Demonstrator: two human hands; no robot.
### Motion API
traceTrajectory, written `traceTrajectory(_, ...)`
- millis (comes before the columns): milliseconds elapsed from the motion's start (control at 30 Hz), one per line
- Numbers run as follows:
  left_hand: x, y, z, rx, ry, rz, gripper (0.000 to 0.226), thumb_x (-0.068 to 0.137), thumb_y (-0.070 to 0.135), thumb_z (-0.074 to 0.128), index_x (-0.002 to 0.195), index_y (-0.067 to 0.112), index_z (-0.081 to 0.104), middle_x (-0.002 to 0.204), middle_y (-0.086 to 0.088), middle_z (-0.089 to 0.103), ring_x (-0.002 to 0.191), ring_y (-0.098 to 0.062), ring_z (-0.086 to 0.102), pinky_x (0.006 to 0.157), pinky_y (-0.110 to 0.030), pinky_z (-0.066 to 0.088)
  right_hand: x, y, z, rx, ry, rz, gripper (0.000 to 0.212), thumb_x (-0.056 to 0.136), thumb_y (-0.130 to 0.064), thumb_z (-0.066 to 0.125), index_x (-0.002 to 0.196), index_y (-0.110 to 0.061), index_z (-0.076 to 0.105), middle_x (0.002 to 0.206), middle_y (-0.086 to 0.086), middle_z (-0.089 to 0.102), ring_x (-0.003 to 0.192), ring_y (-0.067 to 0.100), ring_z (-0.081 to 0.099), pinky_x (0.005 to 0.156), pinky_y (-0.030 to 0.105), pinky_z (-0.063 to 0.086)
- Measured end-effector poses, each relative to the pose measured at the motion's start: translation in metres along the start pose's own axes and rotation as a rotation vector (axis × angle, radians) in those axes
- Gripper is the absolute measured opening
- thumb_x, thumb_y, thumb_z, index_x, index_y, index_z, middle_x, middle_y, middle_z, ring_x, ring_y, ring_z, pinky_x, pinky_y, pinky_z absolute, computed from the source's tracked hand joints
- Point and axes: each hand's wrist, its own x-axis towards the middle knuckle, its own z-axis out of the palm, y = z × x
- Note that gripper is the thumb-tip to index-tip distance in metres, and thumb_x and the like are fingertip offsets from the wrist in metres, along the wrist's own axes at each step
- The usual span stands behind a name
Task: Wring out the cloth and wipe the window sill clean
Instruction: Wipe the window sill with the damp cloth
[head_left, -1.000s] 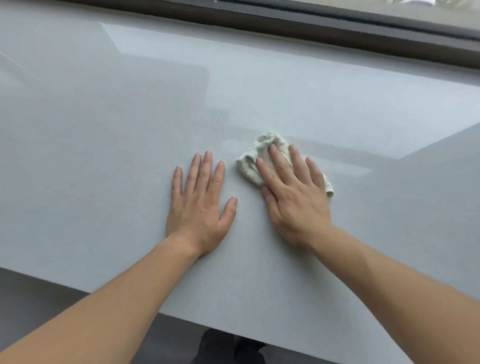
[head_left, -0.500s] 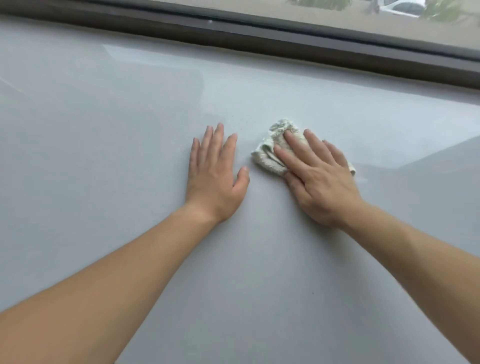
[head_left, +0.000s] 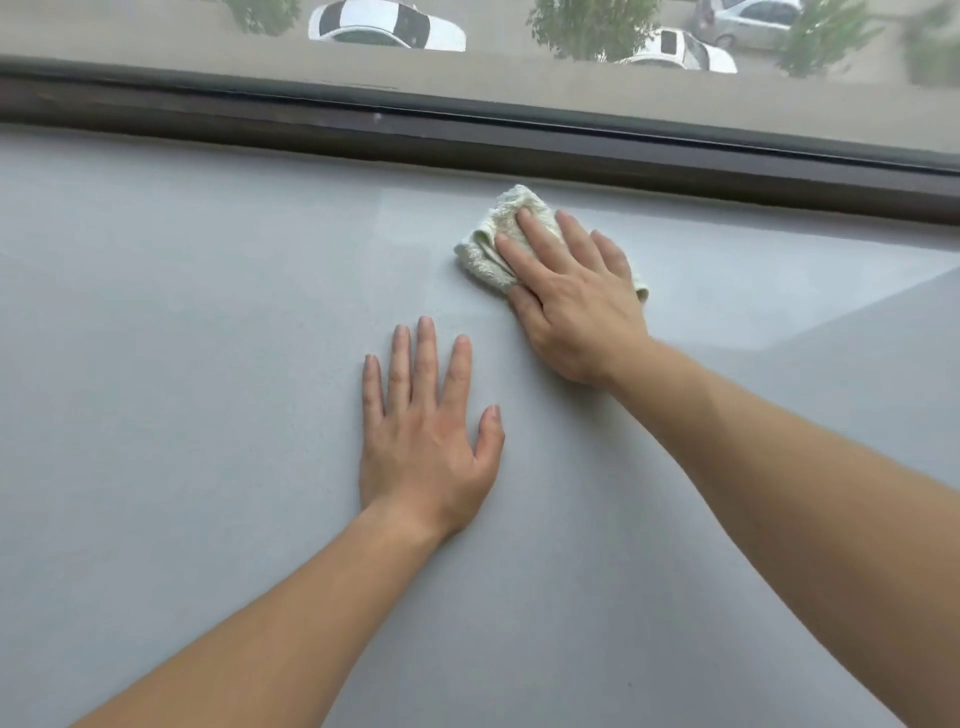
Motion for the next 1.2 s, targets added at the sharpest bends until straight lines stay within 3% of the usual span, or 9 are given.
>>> traceTrajectory(200,0.0,0.0,0.0,0.003,-0.005,0.004,0.072,0.094,0.052,0.027,0.157,0.019,0.02,0.166,-0.013,0.006,0.154,-0.028,0.0,0.122,-0.055,0.005,0.011,0.052,-0.011,0.009,0.001,-0.072,0.051,0.105,-0.051,0.025,0.155,-0.042,0.024,0.166,-0.012,0.012,0.153,0.024,0.007,0.119,0.042,0.009)
traceTrajectory(367,0.0,0.0,0.0,0.01,-0.018,-0.004,0.072,0.094,0.053,0.023,0.158,0.02,0.013,0.167,-0.012,0.0,0.154,-0.027,-0.006,0.122,-0.054,0.002,-0.049,0.151,-0.025,0.016,0.039,0.205,0.053,0.102,-0.057,0.02,0.154,-0.046,0.02,0.166,-0.016,0.008,0.153,0.021,0.008,0.119,0.044,0.01)
traceTrajectory(533,0.001,0.003,0.001,0.029,-0.025,-0.008,0.072,0.094,0.053,0.02,0.158,0.02,0.01,0.167,-0.012,-0.003,0.153,-0.028,-0.008,0.122,-0.054,0.0,-0.064,0.101,-0.009,0.119,0.152,0.571,0.052,0.104,-0.045,0.022,0.155,-0.041,0.019,0.167,-0.009,0.008,0.153,0.024,0.004,0.121,0.045,0.006)
traceTrajectory(700,0.002,0.004,0.001,0.025,-0.024,-0.007,0.073,0.094,0.053,0.017,0.158,0.021,0.007,0.167,-0.011,-0.005,0.153,-0.026,-0.01,0.122,-0.053,-0.002,-0.107,0.117,-0.012,0.039,0.002,0.171,0.055,0.102,-0.056,0.018,0.155,-0.045,0.015,0.164,-0.02,0.006,0.153,0.015,0.004,0.118,0.04,0.009)
traceTrajectory(800,0.003,0.004,0.0,0.024,-0.023,-0.007,0.073,0.094,0.054,0.016,0.158,0.021,0.005,0.167,-0.01,-0.007,0.153,-0.025,-0.012,0.122,-0.052,-0.004,-0.084,0.161,-0.022,0.063,0.056,0.363,0.057,0.101,-0.056,0.018,0.156,-0.041,0.017,0.166,-0.015,0.009,0.153,0.019,0.007,0.119,0.042,0.009)
traceTrajectory(900,0.002,0.004,-0.001,0.008,-0.019,-0.011,0.073,0.094,0.054,0.017,0.158,0.022,0.005,0.167,-0.01,-0.006,0.153,-0.024,-0.013,0.122,-0.05,-0.005,-0.083,0.132,-0.014,0.069,0.112,0.516,0.055,0.103,-0.048,0.022,0.157,-0.038,0.016,0.167,-0.009,0.008,0.153,0.024,0.005,0.12,0.045,0.008)
traceTrajectory(1000,0.001,0.003,-0.003,-0.069,0.014,-0.011,0.072,0.093,0.054,0.02,0.157,0.021,0.018,0.167,-0.009,0.002,0.154,-0.022,-0.006,0.123,-0.048,-0.006,-0.133,0.091,0.0,0.029,0.07,0.336,0.055,0.104,-0.047,0.02,0.158,-0.039,0.013,0.167,-0.011,0.005,0.154,0.022,0.002,0.121,0.044,0.007)
traceTrajectory(1100,-0.004,0.001,-0.008,-0.338,0.088,-0.029,0.067,0.091,0.051,0.028,0.147,0.017,0.042,0.163,-0.008,0.026,0.153,-0.021,0.012,0.123,-0.049,-0.003,-0.162,0.112,-0.007,0.016,-0.013,0.098,0.055,0.102,-0.053,0.014,0.156,-0.044,0.014,0.165,-0.017,0.006,0.154,0.017,0.002,0.121,0.04,0.007)
traceTrajectory(1200,-0.027,0.017,-0.009,-0.377,0.089,0.021,0.06,0.092,0.046,0.032,0.141,0.014,0.048,0.158,-0.01,0.035,0.151,-0.023,0.019,0.123,-0.052,-0.003,-0.139,0.139,-0.013,0.05,0.017,0.256,0.053,0.103,-0.052,0.016,0.156,-0.044,0.015,0.166,-0.015,0.006,0.154,0.018,0.002,0.121,0.041,0.006)
